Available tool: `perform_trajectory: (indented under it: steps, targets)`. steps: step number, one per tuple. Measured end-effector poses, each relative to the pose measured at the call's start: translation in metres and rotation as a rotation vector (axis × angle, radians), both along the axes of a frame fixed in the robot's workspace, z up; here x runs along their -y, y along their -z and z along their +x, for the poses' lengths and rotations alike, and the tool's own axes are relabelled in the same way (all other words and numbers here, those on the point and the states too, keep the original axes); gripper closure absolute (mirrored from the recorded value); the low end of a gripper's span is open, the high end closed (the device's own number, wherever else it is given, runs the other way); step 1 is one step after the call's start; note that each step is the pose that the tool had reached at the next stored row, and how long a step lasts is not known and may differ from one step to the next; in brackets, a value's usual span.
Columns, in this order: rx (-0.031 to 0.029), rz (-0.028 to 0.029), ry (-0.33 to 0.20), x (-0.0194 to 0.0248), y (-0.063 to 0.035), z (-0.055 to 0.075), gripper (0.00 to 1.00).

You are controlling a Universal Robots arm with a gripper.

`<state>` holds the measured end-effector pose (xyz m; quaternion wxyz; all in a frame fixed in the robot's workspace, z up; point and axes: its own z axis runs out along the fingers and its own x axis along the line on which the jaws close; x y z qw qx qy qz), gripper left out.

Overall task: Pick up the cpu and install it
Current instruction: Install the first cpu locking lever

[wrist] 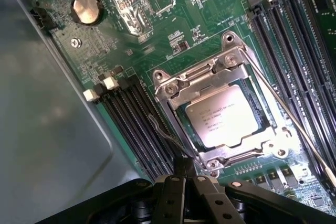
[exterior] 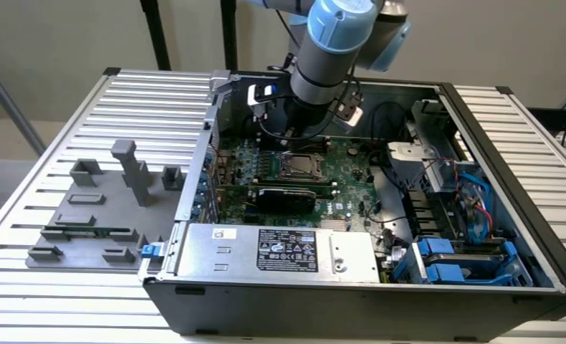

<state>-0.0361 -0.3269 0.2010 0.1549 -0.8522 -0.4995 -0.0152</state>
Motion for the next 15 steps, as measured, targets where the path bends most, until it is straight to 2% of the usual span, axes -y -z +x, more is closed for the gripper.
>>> perform_trajectory:
  steps: [9,15]
  targets:
    - [-0.0019,-0.0103,0.0,0.0001,0.0008,0.01,0.89]
    - [-0.0026,-0.0139,0.0,0.0001,0.0018,0.015,0.89]
